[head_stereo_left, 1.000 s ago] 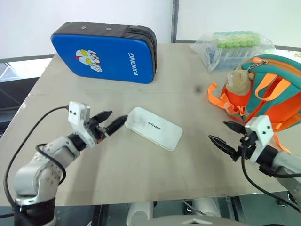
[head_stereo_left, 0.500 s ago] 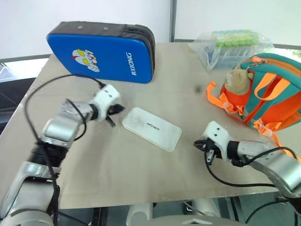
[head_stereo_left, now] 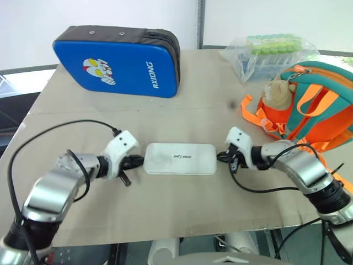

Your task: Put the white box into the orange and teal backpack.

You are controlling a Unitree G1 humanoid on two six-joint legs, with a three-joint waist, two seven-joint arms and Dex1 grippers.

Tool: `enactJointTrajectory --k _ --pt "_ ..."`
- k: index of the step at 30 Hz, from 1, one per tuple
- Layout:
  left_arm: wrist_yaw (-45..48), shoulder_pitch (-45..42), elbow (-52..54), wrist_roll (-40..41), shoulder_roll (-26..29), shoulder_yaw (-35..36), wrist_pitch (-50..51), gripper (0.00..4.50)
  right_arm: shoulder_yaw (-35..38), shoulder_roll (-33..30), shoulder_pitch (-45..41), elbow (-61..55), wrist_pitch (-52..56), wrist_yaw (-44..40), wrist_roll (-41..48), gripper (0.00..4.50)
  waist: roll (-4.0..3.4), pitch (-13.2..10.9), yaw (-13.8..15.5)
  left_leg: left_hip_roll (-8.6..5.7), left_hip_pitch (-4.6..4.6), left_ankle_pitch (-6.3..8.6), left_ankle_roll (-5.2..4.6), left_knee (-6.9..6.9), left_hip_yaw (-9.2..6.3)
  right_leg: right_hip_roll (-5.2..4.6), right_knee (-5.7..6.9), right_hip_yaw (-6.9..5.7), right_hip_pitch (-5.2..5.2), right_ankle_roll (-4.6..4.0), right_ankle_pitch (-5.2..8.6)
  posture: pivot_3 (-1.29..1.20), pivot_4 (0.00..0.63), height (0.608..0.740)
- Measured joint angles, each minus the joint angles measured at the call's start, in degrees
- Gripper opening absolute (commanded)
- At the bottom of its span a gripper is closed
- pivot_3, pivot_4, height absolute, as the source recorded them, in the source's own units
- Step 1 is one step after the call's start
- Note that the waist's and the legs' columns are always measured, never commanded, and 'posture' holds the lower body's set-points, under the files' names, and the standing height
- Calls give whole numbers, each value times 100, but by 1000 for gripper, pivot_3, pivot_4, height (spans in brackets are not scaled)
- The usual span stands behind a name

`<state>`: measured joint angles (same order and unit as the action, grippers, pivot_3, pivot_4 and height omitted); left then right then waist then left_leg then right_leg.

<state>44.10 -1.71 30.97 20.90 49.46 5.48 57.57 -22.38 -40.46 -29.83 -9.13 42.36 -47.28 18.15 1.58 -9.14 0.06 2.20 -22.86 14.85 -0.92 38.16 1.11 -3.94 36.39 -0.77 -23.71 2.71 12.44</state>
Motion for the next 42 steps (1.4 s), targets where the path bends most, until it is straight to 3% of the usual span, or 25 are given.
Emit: enactJointTrajectory --k 7,8,9,11,14,15,16,20,25,36,42 --pt "-554 179 321 687 -982 878 870 475 -32 -89 -143 532 -722 -257 -655 0 2 0 -21 3 9 -1 0 10 -9 12 26 1 1 -4 1 0 150 740" --pt "-463 208 176 933 -1086 1177 935 974 15 -100 -87 507 -760 -240 -691 0 2 0 -29 3 9 0 0 10 -9 12 27 1 0 -4 1 0 150 740" --pt "-367 262 -19 1113 -1091 1473 1021 1189 96 -125 11 442 -768 -237 -687 0 4 0 -43 4 9 -1 0 10 -13 14 30 0 0 2 -2 0 150 740" --pt "-121 279 -689 1511 -993 2222 1318 2234 375 -301 411 80 -749 -290 -586 0 3 0 -43 5 7 0 0 7 -17 16 29 -3 -3 13 -7 0 150 740" --pt "511 269 -1559 2143 -328 2684 1989 3556 683 -488 797 -442 -665 -370 -426 0 5 -2 -64 6 6 0 0 7 -16 17 26 -3 -4 -5 5 0 150 740" --pt "655 205 -1700 2301 -206 2688 2150 4236 711 -482 804 -511 -628 -362 -414 0 4 -2 -72 5 6 0 0 8 -10 15 25 2 -4 0 9 0 150 740" --pt "787 134 -1810 2446 -114 2675 2283 4476 721 -479 804 -594 -612 -359 -412 0 4 -3 -72 5 8 0 0 9 -8 13 24 3 -3 13 16 0 150 740" --pt "1220 -371 -2547 2778 206 2034 2719 4476 682 -345 789 -807 -508 -324 -445 0 6 -1 -60 3 13 -1 1 15 -15 16 31 3 1 15 17 0 150 740" --pt "1235 -1451 -3401 2678 -136 990 2574 4476 67 -50 516 -590 -570 -276 -921 0 9 -1 -58 2 14 -2 2 15 -16 18 36 5 2 -8 3 0 150 740" --pt "934 -2321 -3941 2655 -1061 564 2654 4476 -520 895 -166 417 -1425 -392 -1639 0 11 2 -74 1 16 -2 2 15 -13 20 37 12 4 16 -11 0 150 740" --pt "357 -2071 -3693 2829 -1722 1094 3193 1908 -17 941 236 275 -1428 -165 -1656 0 12 1 -37 -2 6 -2 2 16 -14 17 33 13 4 16 -11 0 150 740"
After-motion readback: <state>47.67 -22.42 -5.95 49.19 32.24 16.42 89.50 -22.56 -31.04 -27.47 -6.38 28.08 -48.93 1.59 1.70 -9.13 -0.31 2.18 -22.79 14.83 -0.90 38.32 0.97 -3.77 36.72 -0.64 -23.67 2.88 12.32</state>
